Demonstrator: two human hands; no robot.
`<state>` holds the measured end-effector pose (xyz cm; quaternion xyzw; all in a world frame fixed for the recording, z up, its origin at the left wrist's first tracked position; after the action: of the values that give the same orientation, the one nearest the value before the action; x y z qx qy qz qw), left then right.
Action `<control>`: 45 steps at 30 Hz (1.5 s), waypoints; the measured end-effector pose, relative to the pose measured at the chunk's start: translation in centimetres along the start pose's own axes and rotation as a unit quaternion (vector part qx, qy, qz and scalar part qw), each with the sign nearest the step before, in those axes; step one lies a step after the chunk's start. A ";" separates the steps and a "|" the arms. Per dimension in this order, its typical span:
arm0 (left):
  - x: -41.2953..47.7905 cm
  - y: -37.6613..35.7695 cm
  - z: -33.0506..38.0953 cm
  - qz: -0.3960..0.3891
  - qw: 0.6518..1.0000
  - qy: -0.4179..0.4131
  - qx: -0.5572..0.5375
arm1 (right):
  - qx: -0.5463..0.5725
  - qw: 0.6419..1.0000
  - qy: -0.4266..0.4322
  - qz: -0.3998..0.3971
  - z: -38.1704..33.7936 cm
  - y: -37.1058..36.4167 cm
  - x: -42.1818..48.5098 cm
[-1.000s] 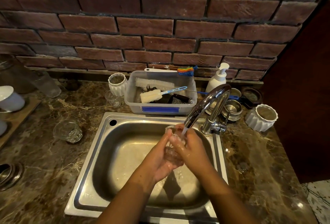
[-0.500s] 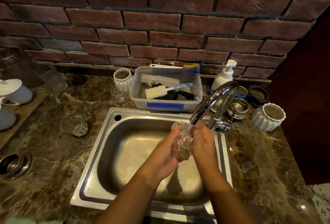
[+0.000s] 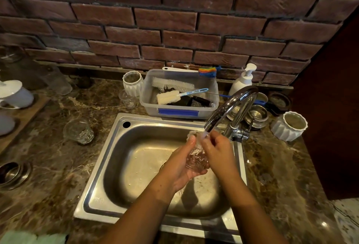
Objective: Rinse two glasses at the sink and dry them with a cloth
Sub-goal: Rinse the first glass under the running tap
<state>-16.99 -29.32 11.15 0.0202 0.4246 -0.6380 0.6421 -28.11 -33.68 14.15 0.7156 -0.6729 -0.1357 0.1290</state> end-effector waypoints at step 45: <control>0.0 0.6 -0.5 0.062 0.994 0.036 -0.088 | -0.021 0.990 -0.003 -0.140 1.1 -2.3 -1.9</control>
<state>-16.73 -28.87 10.50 0.0131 0.4999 -0.5560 0.6639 -26.51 -31.65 12.28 0.7996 -0.5634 -0.1684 0.1219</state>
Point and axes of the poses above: each hand's wrist, its own x-axis towards the middle knuckle, its own y-axis out of the back of the hand, z = x × y, the point moved 4 cm from there along x, towards the middle knuckle, and after that the axes turned 1 degree about y, right-handed, at the moved point
